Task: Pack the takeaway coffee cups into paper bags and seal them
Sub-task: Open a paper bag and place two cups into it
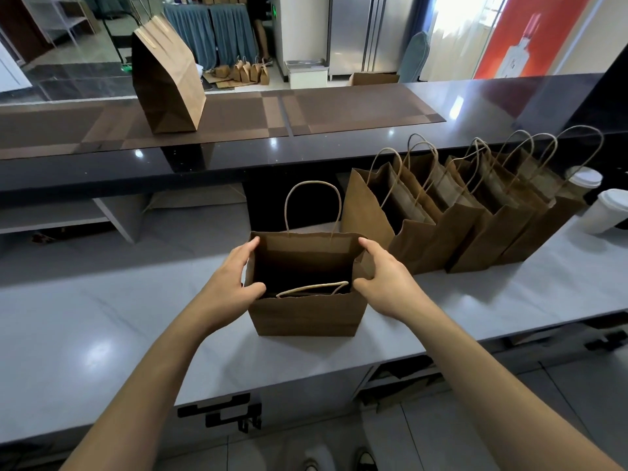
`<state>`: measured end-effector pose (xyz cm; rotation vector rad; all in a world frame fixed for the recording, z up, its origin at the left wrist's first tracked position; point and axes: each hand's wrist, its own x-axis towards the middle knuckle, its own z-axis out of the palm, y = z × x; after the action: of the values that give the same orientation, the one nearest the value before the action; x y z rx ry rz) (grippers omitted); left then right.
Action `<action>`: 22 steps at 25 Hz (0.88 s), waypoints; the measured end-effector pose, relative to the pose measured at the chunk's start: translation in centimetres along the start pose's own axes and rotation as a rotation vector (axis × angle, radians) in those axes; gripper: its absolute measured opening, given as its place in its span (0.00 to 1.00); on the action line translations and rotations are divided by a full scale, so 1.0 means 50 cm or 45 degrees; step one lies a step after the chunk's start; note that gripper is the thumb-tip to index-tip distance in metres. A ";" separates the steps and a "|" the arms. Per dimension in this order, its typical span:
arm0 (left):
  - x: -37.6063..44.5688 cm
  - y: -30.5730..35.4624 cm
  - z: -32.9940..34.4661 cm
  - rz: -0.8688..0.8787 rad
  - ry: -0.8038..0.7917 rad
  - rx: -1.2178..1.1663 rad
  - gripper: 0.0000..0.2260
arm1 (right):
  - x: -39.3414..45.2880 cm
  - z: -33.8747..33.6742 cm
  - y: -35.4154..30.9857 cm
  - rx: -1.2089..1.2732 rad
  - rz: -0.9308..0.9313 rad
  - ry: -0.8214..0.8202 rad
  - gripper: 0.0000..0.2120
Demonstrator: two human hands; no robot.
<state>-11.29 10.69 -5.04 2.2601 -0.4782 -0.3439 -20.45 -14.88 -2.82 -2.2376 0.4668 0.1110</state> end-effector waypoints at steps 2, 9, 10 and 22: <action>-0.014 0.006 0.004 -0.003 0.009 -0.015 0.35 | -0.016 -0.005 0.007 0.009 -0.005 -0.006 0.38; -0.064 0.066 0.008 0.085 -0.006 -0.062 0.36 | -0.082 -0.048 0.043 0.051 -0.006 0.083 0.38; -0.069 0.076 0.010 0.100 -0.016 -0.065 0.36 | -0.093 -0.057 0.048 0.055 -0.004 0.098 0.38; -0.095 0.270 0.150 0.235 -0.157 -0.053 0.39 | -0.237 -0.215 0.197 0.156 0.123 0.262 0.36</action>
<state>-21.55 -0.47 0.61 2.1430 -0.7313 -0.3958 -35.83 -25.29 -0.12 -2.1154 0.6749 -0.0968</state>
